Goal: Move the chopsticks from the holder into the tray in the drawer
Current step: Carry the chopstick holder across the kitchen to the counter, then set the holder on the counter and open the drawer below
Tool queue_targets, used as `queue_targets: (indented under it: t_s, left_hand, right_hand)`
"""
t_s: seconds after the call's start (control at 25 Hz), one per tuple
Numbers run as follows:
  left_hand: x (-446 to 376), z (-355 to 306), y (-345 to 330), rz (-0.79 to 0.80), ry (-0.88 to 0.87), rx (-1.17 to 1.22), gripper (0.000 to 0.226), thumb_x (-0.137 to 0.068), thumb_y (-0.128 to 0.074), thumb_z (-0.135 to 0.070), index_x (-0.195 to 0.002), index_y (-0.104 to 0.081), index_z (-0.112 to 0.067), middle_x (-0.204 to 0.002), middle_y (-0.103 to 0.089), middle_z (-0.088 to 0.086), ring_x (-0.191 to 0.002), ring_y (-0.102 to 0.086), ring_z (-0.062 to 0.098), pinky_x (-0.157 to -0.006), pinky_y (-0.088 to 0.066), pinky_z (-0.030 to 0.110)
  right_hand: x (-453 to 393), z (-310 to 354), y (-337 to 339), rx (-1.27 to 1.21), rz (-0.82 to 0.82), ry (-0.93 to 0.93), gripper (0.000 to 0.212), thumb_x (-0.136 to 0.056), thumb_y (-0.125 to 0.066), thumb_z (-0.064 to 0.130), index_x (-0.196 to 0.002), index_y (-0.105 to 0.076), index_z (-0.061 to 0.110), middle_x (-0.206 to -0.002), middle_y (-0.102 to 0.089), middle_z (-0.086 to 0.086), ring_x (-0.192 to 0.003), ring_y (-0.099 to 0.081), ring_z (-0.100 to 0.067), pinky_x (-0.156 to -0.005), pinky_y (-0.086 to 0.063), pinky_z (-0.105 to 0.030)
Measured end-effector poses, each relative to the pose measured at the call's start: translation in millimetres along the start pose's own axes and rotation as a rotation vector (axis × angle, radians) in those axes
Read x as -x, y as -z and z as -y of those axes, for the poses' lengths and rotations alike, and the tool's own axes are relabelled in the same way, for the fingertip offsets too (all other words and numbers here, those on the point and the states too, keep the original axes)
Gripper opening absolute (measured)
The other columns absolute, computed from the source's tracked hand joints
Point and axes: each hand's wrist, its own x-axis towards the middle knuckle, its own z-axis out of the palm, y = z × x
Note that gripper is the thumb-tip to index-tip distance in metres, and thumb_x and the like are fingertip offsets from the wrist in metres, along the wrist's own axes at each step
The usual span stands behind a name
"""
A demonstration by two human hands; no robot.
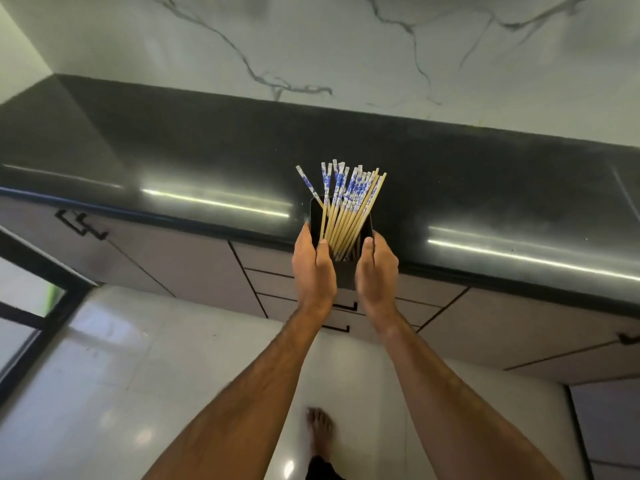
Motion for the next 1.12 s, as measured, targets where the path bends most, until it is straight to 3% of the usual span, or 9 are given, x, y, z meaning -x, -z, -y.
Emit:
queue_targets:
  t_s: [0.28,0.48,0.64,0.76,0.96,1.12]
  left_hand:
    - [-123,24,-43,0.032,0.13,-0.079,0.047,-0.103,-0.039,-0.014,-0.15,-0.044,-0.011,-0.148,-0.053,0.011,-0.14,-0.047,0.025,-0.115,-0.04,0.052]
    - [-178,30,-64,0.053,0.11,-0.085,0.042,-0.106,-0.037,-0.016,-0.146,-0.048,-0.009,-0.141,-0.058,0.011,-0.134,-0.052,0.026,-0.113,-0.042,0.052]
    - [-199,31,-69,0.071,0.089,-0.057,0.04,-0.107,-0.037,-0.015,-0.144,-0.05,-0.012,-0.136,-0.061,0.005,-0.13,-0.055,0.017,-0.112,-0.044,0.047]
    - [-204,35,-69,0.085,0.087,-0.049,0.04,-0.107,-0.037,-0.016,-0.145,-0.05,-0.012,-0.138,-0.06,0.005,-0.131,-0.054,0.018,-0.113,-0.043,0.048]
    - [-208,32,-62,0.172,0.091,-0.073,0.044,-0.105,-0.04,-0.023,-0.148,-0.046,-0.012,-0.144,-0.055,0.007,-0.137,-0.049,0.021,-0.115,-0.04,0.05]
    - [-196,26,-44,0.182,0.037,-0.182,0.06,-0.101,-0.041,-0.041,-0.156,-0.033,-0.018,-0.159,-0.04,0.002,-0.147,-0.035,0.013,-0.122,-0.031,0.039]
  right_hand:
    - [-114,1,-36,0.034,-0.023,-0.073,0.032,-0.109,-0.034,0.029,-0.102,-0.064,0.023,-0.088,-0.067,0.008,-0.078,-0.064,-0.002,-0.064,-0.049,-0.017]
    - [-165,2,-52,0.065,-0.078,-0.106,0.034,-0.11,-0.032,0.028,-0.106,-0.064,0.02,-0.096,-0.068,0.005,-0.088,-0.066,-0.009,-0.079,-0.058,-0.031]
    - [-181,3,-62,0.09,-0.133,-0.108,0.031,-0.11,-0.031,0.028,-0.108,-0.061,0.022,-0.1,-0.066,0.008,-0.093,-0.065,-0.007,-0.081,-0.054,-0.028]
    - [-183,1,-67,0.081,-0.162,-0.127,0.031,-0.11,-0.031,0.029,-0.113,-0.06,0.021,-0.103,-0.067,0.004,-0.097,-0.066,-0.011,-0.088,-0.056,-0.034]
    - [-185,3,-62,0.075,-0.114,-0.134,0.036,-0.109,-0.033,0.034,-0.123,-0.062,0.018,-0.115,-0.069,0.001,-0.109,-0.065,-0.014,-0.1,-0.054,-0.045]
    - [-168,1,-48,0.17,-0.144,-0.121,0.061,-0.104,-0.034,0.054,-0.149,-0.043,0.015,-0.15,-0.051,-0.006,-0.141,-0.044,-0.019,-0.119,-0.035,-0.04]
